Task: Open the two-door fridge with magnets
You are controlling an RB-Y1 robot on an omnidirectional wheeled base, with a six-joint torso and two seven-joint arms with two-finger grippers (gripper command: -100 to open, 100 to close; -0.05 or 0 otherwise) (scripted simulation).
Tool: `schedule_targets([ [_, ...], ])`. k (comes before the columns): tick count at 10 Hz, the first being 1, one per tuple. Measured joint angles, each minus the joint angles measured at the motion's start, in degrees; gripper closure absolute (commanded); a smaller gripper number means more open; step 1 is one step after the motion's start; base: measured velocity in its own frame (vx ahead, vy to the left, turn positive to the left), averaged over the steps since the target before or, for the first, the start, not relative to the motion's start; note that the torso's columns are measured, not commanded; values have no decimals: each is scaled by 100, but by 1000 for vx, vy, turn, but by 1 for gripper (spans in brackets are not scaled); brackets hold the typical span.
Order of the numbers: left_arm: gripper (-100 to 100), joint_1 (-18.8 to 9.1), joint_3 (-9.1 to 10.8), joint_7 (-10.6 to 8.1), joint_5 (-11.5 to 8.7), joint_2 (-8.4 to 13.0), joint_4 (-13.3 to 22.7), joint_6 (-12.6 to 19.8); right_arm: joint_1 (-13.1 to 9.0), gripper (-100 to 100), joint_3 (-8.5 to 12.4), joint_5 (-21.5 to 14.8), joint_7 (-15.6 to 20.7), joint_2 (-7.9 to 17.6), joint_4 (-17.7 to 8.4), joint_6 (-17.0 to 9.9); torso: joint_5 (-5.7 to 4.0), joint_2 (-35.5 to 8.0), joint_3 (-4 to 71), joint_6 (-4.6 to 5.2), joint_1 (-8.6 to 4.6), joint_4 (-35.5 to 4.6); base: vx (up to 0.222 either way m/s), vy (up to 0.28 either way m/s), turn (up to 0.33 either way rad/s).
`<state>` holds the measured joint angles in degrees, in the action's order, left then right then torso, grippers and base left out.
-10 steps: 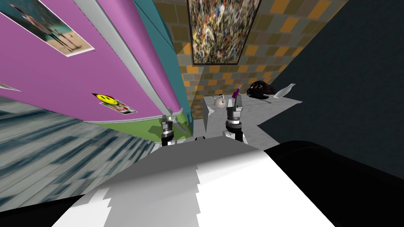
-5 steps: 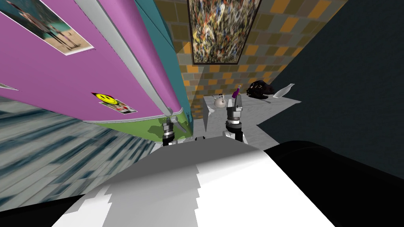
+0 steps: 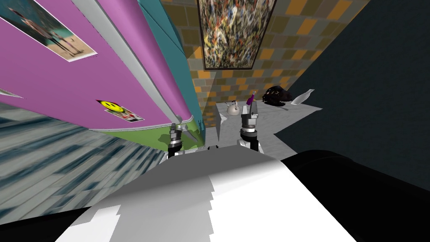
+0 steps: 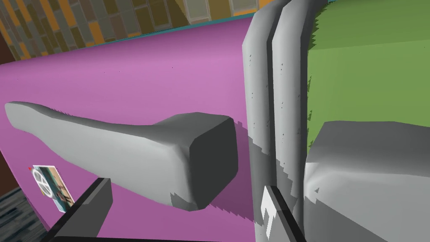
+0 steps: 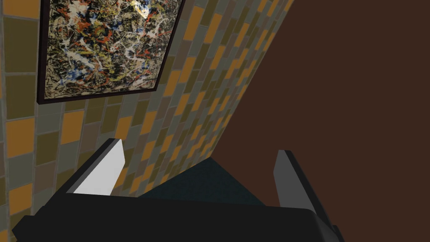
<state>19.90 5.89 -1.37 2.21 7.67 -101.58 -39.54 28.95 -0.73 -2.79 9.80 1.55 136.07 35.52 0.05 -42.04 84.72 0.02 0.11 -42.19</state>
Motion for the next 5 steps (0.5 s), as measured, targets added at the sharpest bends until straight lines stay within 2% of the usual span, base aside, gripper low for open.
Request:
schedule_targets([
  [5, -100, 145, 167, -65, -20, 187, -409, 641, 0, 0, 0, 0, 0, 0, 0, 0, -1, -4, -4, 7, -5, -2, 16, -36, 13],
])
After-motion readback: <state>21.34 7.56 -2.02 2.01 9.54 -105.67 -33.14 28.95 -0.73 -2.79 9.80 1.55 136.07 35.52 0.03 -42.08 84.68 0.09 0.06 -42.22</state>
